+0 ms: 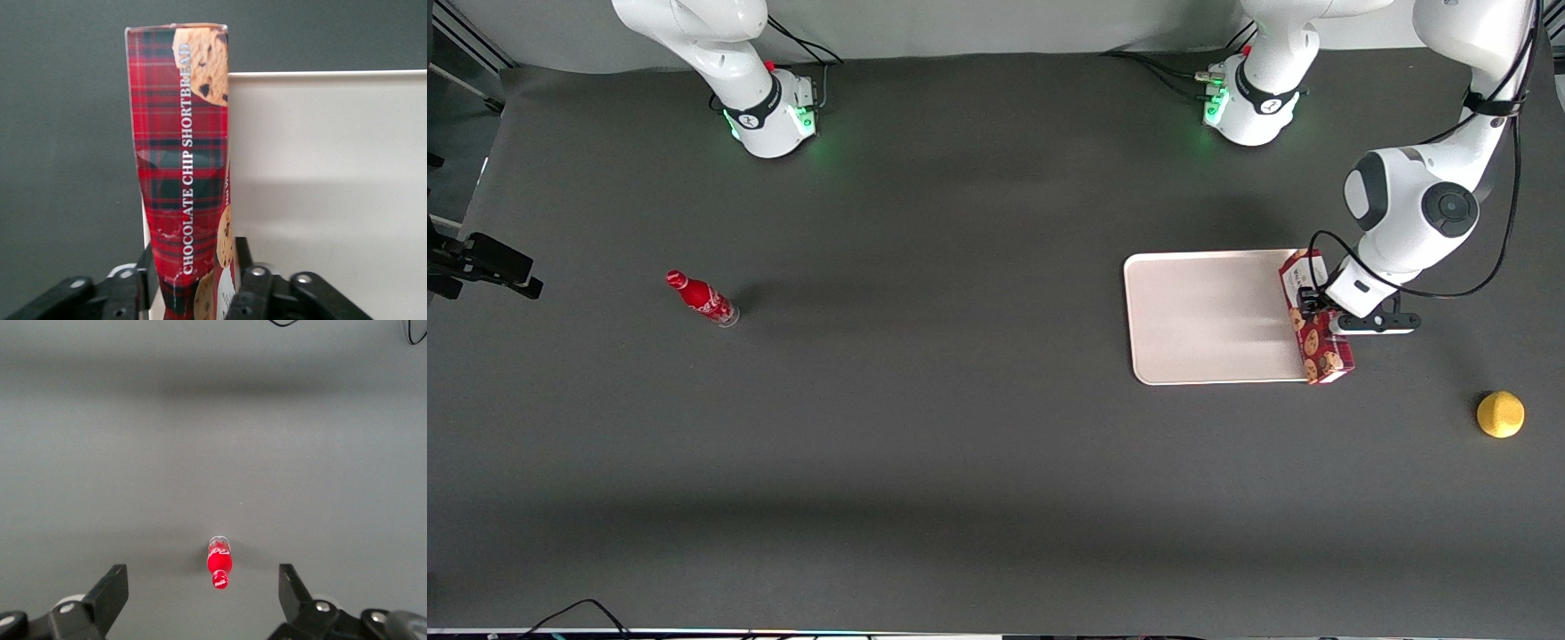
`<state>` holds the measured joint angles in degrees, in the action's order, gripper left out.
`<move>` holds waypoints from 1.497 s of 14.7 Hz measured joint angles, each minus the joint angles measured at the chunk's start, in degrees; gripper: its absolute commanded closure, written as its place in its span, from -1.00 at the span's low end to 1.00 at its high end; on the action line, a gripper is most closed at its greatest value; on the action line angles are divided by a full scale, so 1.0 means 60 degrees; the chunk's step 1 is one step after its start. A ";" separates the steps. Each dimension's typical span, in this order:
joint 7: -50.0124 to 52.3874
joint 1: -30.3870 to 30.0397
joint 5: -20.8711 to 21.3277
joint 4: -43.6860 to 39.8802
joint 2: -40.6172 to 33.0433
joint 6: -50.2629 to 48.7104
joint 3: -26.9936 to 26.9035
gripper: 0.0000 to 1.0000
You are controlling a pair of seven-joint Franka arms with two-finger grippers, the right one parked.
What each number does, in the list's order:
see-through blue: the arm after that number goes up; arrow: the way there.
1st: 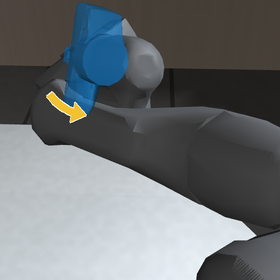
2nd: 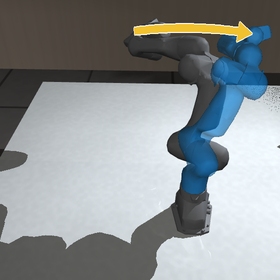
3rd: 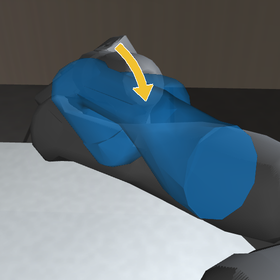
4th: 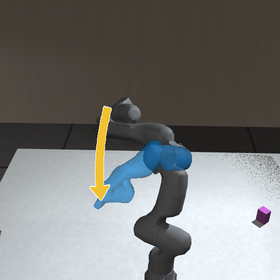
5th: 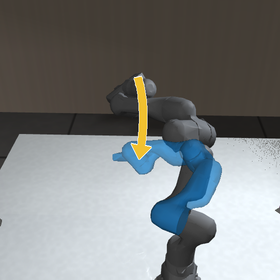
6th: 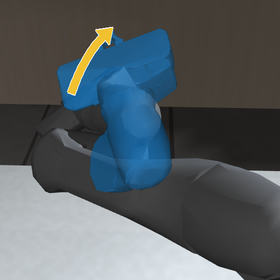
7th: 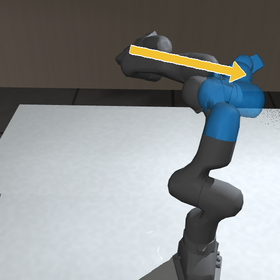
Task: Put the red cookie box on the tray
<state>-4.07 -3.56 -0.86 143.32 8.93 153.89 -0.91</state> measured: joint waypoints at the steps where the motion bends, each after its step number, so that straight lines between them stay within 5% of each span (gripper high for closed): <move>1: 0.0000 0.0000 -0.0002 -0.0019 -0.0007 -0.0007 -0.0003 -1.00; 4: 0.0001 -0.0022 -0.0016 -0.0466 -0.0063 -0.0517 -0.0015 -1.00; 17: 0.0003 -0.0099 -0.0016 -0.6243 -0.0877 -0.7842 0.0112 -1.00; 22: 0.0049 -0.0091 0.0514 -0.7032 -0.1971 -0.9151 0.0853 -1.00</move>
<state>-3.78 -4.11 2.23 101.13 -2.89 98.99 4.21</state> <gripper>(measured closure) 0.000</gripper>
